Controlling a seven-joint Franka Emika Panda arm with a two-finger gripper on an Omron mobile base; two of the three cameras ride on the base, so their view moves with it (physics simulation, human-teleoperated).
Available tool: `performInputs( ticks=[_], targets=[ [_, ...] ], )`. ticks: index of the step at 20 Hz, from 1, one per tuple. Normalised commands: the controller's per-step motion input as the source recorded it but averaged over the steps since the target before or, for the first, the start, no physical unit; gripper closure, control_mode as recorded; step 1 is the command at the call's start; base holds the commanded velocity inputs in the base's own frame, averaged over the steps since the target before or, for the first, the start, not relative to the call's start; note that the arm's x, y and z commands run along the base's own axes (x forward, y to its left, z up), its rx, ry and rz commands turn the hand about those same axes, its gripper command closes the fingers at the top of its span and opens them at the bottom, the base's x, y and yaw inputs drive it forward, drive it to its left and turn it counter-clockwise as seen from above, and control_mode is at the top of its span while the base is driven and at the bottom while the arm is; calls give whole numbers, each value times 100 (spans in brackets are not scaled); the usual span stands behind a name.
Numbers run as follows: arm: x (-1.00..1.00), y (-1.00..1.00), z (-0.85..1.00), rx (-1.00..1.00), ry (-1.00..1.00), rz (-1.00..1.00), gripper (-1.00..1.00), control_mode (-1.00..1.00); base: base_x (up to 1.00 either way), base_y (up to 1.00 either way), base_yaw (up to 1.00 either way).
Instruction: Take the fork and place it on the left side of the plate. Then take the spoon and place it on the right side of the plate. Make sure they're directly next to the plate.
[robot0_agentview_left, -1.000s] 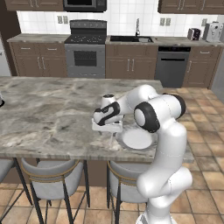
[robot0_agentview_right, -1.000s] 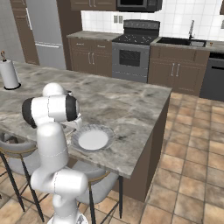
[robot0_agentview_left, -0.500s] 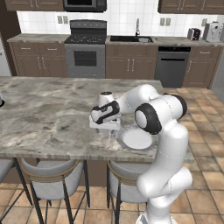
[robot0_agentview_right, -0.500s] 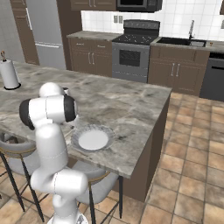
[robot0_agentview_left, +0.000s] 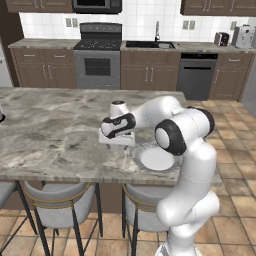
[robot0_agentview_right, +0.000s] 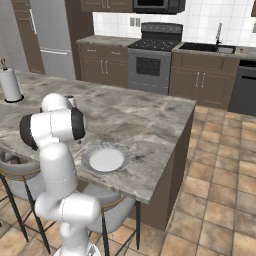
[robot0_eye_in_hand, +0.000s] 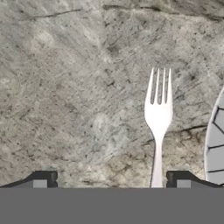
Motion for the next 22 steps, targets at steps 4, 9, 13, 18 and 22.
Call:
performInputs(
  ticks=[4, 9, 13, 18, 22],
  targets=[
    [-1, 0, 31, 0, 0, 0, -100, -100, 0, 0, 0],
    [-56, -22, 45, 0, 0, 0, -100, -100, 0, 0, 0],
    [-100, -75, 28, 0, -1, 0, -100, -100, 0, 0, 0],
    [-100, -99, 29, 0, -2, 1, -100, -100, 0, 0, 0],
    [-100, -100, 31, 0, 0, 5, -100, -100, 0, 0, 0]
  ],
)
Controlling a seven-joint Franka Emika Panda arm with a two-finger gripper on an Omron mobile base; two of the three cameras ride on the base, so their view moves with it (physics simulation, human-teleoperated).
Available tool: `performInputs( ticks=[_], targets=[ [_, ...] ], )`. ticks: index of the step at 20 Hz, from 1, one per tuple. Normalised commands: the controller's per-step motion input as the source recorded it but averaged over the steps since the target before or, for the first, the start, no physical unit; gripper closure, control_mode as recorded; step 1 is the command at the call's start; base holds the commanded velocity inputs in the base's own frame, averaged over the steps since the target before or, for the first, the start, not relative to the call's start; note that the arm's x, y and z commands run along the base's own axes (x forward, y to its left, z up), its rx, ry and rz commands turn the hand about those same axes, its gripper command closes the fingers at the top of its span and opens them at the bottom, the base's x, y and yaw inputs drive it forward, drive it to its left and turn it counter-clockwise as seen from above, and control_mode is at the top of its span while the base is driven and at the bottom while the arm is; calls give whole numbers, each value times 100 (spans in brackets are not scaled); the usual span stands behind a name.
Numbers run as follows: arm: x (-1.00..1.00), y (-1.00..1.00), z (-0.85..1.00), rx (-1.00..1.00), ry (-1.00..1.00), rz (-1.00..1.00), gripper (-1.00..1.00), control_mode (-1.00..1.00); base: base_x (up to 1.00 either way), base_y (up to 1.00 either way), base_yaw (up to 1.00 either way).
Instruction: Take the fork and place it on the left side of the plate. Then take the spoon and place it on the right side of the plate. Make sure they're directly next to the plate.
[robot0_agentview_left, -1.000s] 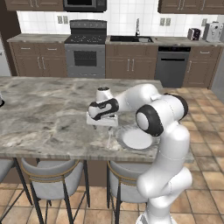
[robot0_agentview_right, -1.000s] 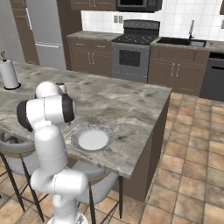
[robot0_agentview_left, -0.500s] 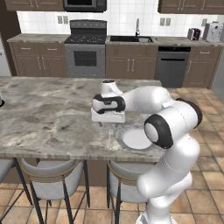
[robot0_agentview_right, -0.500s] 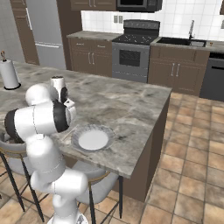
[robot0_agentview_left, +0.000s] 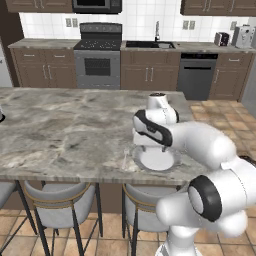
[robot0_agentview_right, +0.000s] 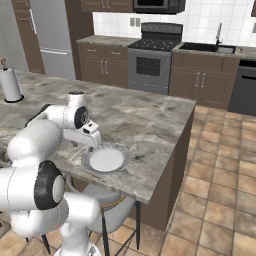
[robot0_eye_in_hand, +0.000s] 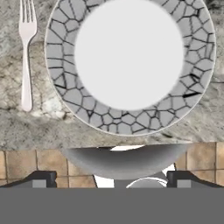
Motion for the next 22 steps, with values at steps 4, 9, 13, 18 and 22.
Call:
performInputs(
  ticks=[4, 9, 13, 18, 22],
  targets=[
    [-100, -95, 44, 0, 0, 5, -100, -100, 0, 0, 0],
    [-100, -47, 54, 0, 0, 5, -100, -100, 0, 0, 0],
    [-99, -10, 41, 2, 0, 6, -100, -100, 0, 0, 0],
    [-71, 0, 21, 6, -5, 4, -100, -100, 0, 0, 0],
    [-19, 7, 9, 1, 0, 0, -100, -100, 0, 0, 0]
  ],
)
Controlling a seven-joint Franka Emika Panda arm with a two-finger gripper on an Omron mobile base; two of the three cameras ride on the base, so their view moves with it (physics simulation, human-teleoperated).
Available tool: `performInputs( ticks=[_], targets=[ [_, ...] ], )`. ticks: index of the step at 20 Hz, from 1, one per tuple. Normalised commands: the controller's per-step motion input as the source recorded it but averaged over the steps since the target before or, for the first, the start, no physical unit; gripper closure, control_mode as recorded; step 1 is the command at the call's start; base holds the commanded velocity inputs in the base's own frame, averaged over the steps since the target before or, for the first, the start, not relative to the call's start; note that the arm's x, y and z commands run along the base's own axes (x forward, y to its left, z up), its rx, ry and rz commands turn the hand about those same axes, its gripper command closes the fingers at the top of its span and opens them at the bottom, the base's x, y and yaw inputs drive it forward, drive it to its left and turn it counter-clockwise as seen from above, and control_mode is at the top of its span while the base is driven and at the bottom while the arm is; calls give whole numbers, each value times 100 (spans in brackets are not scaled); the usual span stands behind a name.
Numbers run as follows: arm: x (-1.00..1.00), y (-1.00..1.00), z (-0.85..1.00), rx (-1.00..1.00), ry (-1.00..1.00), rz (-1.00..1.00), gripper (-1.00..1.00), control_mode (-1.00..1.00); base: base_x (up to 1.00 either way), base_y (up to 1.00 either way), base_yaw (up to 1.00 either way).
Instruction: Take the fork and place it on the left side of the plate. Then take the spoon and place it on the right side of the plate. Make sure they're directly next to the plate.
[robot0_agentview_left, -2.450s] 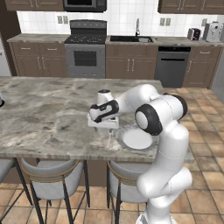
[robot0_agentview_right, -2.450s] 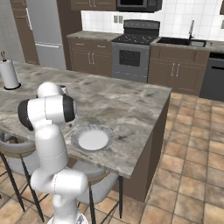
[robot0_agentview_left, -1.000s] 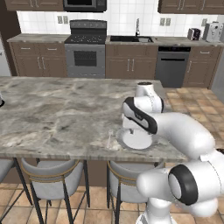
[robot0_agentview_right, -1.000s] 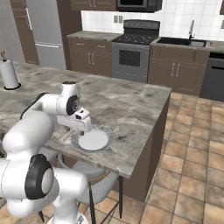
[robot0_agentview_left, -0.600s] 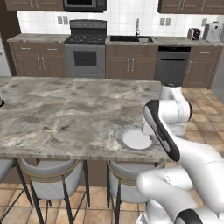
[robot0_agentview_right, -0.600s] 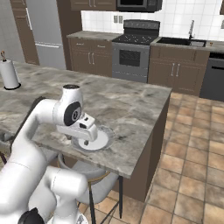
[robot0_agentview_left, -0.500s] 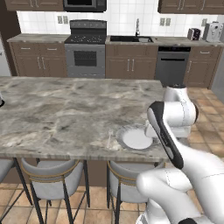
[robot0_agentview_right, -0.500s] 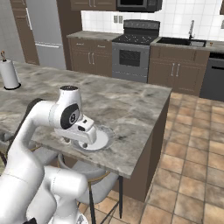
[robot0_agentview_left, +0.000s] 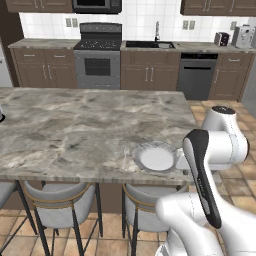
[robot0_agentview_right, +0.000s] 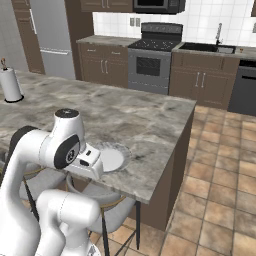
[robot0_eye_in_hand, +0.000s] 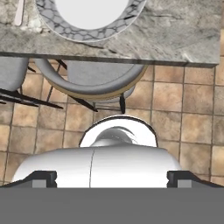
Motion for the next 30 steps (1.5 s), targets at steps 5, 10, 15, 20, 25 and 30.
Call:
performInputs(
  ticks=[5, 10, 15, 20, 25, 30],
  targets=[
    [0, 0, 0, 0, 0, 0, -100, -100, 0, 0, 0],
    [0, 0, 0, 0, 0, 0, -100, -100, 0, 0, 0],
    [0, 0, 0, 0, 0, 0, -100, -100, 0, 0, 0],
    [0, 0, 0, 0, 0, 0, -100, -100, 0, 0, 0],
    [0, 0, 0, 0, 0, 0, -100, -100, 0, 0, 0],
    [0, 0, 0, 0, 0, 0, -100, 100, 0, 0, 0]
  ],
)
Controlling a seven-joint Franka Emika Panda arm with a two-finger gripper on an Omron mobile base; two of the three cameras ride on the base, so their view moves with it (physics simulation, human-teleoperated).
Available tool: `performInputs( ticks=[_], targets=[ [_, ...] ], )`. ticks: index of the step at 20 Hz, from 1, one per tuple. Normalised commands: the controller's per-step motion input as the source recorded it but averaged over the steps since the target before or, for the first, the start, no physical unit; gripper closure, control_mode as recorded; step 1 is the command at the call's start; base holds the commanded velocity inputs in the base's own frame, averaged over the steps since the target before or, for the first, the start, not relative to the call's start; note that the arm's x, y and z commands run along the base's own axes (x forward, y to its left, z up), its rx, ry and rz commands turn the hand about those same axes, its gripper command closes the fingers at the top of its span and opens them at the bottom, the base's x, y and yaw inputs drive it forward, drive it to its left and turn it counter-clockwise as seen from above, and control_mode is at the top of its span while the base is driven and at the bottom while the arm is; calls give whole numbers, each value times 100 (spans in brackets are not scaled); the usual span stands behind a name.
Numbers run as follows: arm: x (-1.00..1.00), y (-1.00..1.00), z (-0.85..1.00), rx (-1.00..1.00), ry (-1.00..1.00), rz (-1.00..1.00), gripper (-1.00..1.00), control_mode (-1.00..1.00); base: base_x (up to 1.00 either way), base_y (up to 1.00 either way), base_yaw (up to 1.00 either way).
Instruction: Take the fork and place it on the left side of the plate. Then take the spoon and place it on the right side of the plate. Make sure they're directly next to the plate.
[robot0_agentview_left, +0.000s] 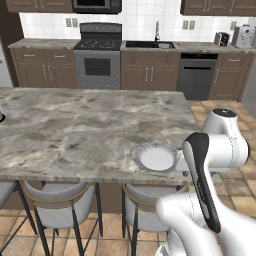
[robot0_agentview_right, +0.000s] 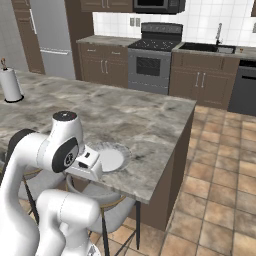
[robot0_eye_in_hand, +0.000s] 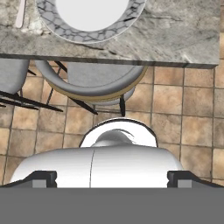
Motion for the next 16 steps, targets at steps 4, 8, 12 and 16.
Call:
performInputs(
  ticks=[4, 8, 12, 16],
  targets=[
    [0, 0, 0, 0, 0, 0, -100, 100, 0, 0, 0],
    [0, 0, 0, 0, 0, 0, -100, 100, 0, 0, 0],
    [0, 0, 0, 0, 0, 0, -100, 100, 0, 0, 0],
    [0, 0, 0, 0, 0, 0, -100, 100, -38, 0, 0]
  ],
)
